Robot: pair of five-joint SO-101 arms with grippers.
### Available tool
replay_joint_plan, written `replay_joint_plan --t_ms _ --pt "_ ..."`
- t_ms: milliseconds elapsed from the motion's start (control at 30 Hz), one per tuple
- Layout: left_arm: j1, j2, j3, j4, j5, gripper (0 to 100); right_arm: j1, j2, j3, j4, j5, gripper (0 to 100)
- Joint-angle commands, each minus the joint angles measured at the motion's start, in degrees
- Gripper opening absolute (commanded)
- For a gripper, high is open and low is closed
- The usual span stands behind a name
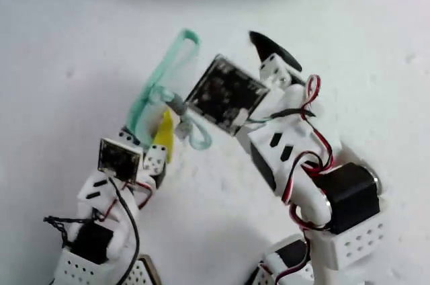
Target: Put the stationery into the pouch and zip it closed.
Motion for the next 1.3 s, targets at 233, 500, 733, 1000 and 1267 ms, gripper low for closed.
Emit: replay_joint_plan --t_ms 233,500,733,1000,1267 --pt "-0.3 -0.8 -1.0 -1.5 1.2 2 -13.0 -0.4 14.9 -5.2 -8.9 19.9" --pt "-0.5 -0.8 -1.0 -0.5 1.1 2 -17.1 -0.4 22.4 -15.4 -13.4 19.8" --pt "-0.4 -0.8 -1.0 -0.4 1.0 2 -17.2 -0.4 22.2 -17.8 -13.4 19.8" --pt "-0.3 -0.8 -1.0 0.2 1.0 2 -17.6 -0.2 22.6 -20.6 -13.4 14.5" --pt "-0.3 -0.8 -1.1 0.3 1.0 2 -18.5 -0.4 23.3 -21.4 -13.4 2.2"
